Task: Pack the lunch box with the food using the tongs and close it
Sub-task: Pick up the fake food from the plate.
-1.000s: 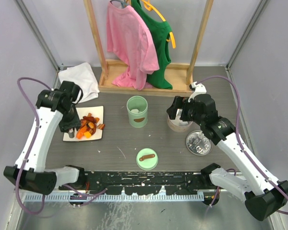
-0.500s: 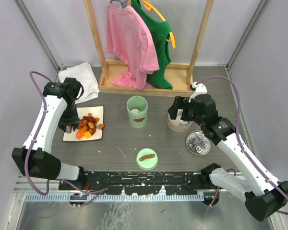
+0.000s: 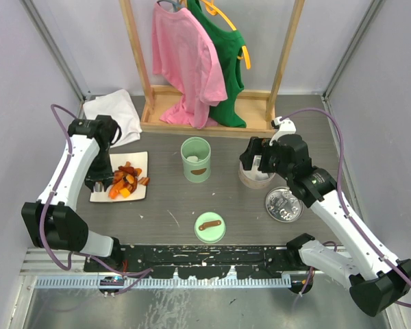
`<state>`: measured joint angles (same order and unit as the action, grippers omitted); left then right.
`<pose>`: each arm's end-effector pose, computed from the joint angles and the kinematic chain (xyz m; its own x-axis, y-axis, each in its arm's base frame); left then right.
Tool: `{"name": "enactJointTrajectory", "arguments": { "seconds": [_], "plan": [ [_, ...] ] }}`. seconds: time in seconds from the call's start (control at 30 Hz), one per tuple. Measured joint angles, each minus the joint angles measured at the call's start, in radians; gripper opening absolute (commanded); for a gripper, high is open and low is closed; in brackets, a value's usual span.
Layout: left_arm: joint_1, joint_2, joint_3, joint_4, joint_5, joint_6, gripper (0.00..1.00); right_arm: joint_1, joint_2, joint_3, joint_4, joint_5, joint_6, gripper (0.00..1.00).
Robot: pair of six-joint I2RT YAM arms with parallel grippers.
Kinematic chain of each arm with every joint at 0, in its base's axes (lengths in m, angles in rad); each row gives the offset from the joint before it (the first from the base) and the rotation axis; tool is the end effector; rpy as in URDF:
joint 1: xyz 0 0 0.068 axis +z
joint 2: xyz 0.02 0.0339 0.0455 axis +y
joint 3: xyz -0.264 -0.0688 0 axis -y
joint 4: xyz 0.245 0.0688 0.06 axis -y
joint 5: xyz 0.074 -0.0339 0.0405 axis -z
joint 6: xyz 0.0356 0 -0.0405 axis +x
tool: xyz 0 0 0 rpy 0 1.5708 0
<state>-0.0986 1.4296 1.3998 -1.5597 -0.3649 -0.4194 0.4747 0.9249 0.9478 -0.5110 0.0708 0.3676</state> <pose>0.2277 -0.0098 0.3203 -0.9489 -0.2884 -0.1282 -0.3151 0.8885 0.3335 0.1803 0.0898 0.3386 -0.5331 0.1291 -0.8361 -0.2237 0.9316 0.2865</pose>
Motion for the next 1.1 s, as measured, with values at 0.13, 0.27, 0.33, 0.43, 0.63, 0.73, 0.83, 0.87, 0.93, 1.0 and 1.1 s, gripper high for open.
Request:
{"name": "enactJointTrajectory", "arguments": {
  "seconds": [0.13, 0.27, 0.33, 0.43, 0.63, 0.73, 0.83, 0.87, 0.93, 1.0, 1.1],
  "plan": [
    [0.001, 0.001, -0.022, 0.016, 0.0, 0.002, 0.35, 0.0, 0.001, 0.003, 0.0, 0.0, 0.0, 1.0],
    [0.002, 0.003, -0.033, 0.034, 0.001, 0.004, 0.35, 0.0, 0.007, 0.01, -0.002, 0.0, -0.001, 1.0],
    [0.003, 0.004, -0.034, 0.044, 0.001, 0.009, 0.35, 0.0, 0.007, 0.01, -0.003, 0.0, -0.003, 1.0],
    [0.005, 0.005, -0.039, 0.058, 0.001, 0.013, 0.35, 0.0, 0.011, 0.011, -0.005, 0.0, -0.004, 1.0],
    [0.008, 0.007, -0.063, 0.073, -0.003, 0.013, 0.35, 0.0, 0.019, 0.013, -0.007, 0.001, -0.004, 1.0],
    [0.008, 0.008, -0.07, 0.08, -0.003, 0.013, 0.35, 0.0, 0.021, 0.014, -0.007, 0.003, -0.004, 1.0],
    [0.009, 0.014, -0.071, 0.089, -0.003, 0.013, 0.34, 0.0, 0.032, 0.019, -0.007, 0.003, -0.004, 1.0],
    [0.009, 0.016, -0.071, 0.091, -0.003, 0.014, 0.34, 0.0, 0.035, 0.02, -0.006, 0.003, -0.004, 1.0],
    [0.009, 0.022, -0.072, 0.097, -0.003, 0.014, 0.34, 0.0, 0.038, 0.02, -0.006, 0.003, -0.004, 1.0],
    [0.009, 0.026, -0.076, 0.106, -0.003, 0.014, 0.34, 0.0, 0.038, 0.02, -0.006, 0.003, -0.004, 1.0],
    [0.009, 0.03, -0.084, 0.11, -0.003, 0.015, 0.34, 0.0, 0.038, 0.021, -0.006, 0.003, -0.004, 1.0]
  ]
}}
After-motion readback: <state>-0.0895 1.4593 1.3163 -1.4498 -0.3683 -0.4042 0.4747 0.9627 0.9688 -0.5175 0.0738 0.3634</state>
